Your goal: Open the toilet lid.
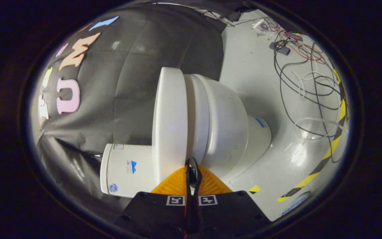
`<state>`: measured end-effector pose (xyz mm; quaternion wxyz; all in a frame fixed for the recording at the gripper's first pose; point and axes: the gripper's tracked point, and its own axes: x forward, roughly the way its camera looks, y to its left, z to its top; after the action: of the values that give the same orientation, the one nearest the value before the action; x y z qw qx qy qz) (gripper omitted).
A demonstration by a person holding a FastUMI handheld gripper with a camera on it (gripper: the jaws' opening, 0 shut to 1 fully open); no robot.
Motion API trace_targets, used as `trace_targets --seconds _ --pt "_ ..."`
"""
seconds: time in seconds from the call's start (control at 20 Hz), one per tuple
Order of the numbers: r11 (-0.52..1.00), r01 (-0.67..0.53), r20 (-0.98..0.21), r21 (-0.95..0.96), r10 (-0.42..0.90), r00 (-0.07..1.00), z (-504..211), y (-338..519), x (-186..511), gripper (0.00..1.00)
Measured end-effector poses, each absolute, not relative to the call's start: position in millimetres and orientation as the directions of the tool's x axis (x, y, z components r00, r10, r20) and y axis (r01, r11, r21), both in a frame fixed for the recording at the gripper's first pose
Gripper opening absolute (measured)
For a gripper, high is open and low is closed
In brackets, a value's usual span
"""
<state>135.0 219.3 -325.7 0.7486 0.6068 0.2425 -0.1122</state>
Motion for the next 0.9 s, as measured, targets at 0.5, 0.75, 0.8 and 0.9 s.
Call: trace_targets --seconds 0.5,0.75,0.8,0.9 --pt "0.354 0.431 -0.476 0.83 0.047 0.878 -275 223 138 0.0" --pt "0.385 0.431 -0.47 0.816 0.007 0.883 -255 227 142 0.0" --pt "0.395 0.422 -0.459 0.816 0.0 0.889 -248 229 144 0.01" --pt "0.431 0.394 -0.436 0.812 -0.001 0.9 -232 235 147 0.0"
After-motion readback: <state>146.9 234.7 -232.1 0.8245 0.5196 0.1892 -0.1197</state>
